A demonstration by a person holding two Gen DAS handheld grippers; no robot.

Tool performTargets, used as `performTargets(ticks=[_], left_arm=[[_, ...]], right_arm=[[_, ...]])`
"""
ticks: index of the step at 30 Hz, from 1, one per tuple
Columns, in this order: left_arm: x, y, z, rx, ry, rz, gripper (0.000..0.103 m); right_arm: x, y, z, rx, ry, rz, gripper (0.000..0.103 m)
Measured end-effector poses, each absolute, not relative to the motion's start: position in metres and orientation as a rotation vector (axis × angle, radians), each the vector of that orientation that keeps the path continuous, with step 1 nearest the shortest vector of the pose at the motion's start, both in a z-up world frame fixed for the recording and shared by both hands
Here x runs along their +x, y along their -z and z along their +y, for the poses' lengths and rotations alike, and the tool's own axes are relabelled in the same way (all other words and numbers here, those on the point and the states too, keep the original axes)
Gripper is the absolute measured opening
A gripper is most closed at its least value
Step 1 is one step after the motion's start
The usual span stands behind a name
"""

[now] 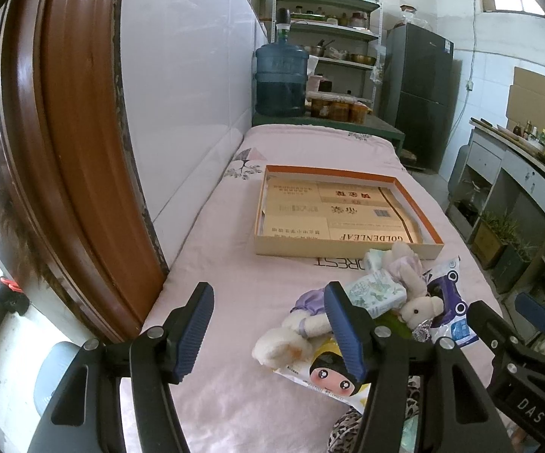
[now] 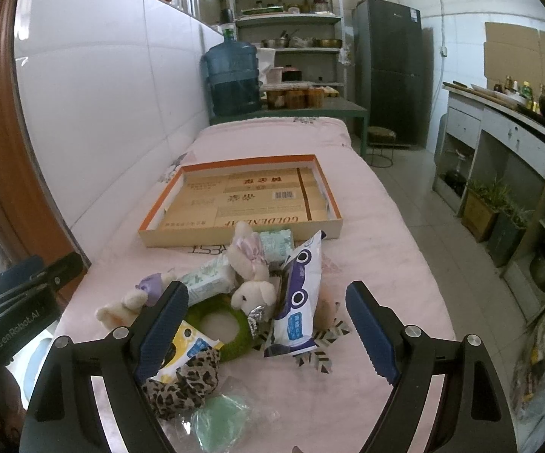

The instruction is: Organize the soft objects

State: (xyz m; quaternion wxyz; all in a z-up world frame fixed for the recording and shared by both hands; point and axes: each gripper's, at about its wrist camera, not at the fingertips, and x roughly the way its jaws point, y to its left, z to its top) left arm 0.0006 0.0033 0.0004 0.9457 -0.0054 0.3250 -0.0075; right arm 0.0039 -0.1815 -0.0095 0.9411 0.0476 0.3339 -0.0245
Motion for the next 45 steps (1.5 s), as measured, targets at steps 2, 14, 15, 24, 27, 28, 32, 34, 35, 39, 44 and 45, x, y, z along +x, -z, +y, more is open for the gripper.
performTargets(ticks=[2,14,15,24,27,28,32,34,35,39,44,45], left_arm=[[0.001,0.0,0.004,-0.012,0.016,0.664,0.061],[0.001,0.0,0.005,-0.014,0.016,0.665,0.061],[0.001,0.0,0.004,-0.013,0.016,0.665,0.061],[-0.002,0.007,0.007,-0.019,0.014,0.673,0.061],[0.0,0.011,0.013,-0.028,0.021,0.674,0.061],[-0.001,0.014,0.013,-0.031,0.029,0.675,0.061],[-0.003,0.022,0.016,-0.028,0.067,0.681,0.061],[-0.01,0.03,0.016,-0.03,0.102,0.689,0.061],[-0.012,0.031,0.017,-0.033,0.118,0.693,0.061],[-0.03,0.033,0.011,-0.039,0.235,0.683,0.061],[-0.057,0.031,-0.005,0.017,0.396,0.651,0.061],[-0.061,0.031,-0.01,0.033,0.42,0.647,0.061]], right_arm=[[0.004,0.01,-0.182,0.098,0.049,0.683,0.087],[0.003,0.013,-0.182,0.099,0.05,0.687,0.087],[0.003,0.013,-0.181,0.1,0.049,0.687,0.087],[0.003,0.017,-0.186,0.098,0.059,0.688,0.087],[0.001,0.019,-0.194,0.099,0.082,0.692,0.087],[0.0,0.021,-0.198,0.102,0.089,0.695,0.087],[-0.003,0.029,-0.208,0.12,0.091,0.716,0.087],[-0.006,0.034,-0.21,0.116,0.083,0.726,0.087],[-0.006,0.036,-0.21,0.113,0.079,0.729,0.087],[-0.011,0.043,-0.211,0.109,0.062,0.746,0.087],[-0.017,0.044,-0.217,0.123,0.058,0.744,0.087],[-0.019,0.043,-0.219,0.126,0.059,0.741,0.087]])
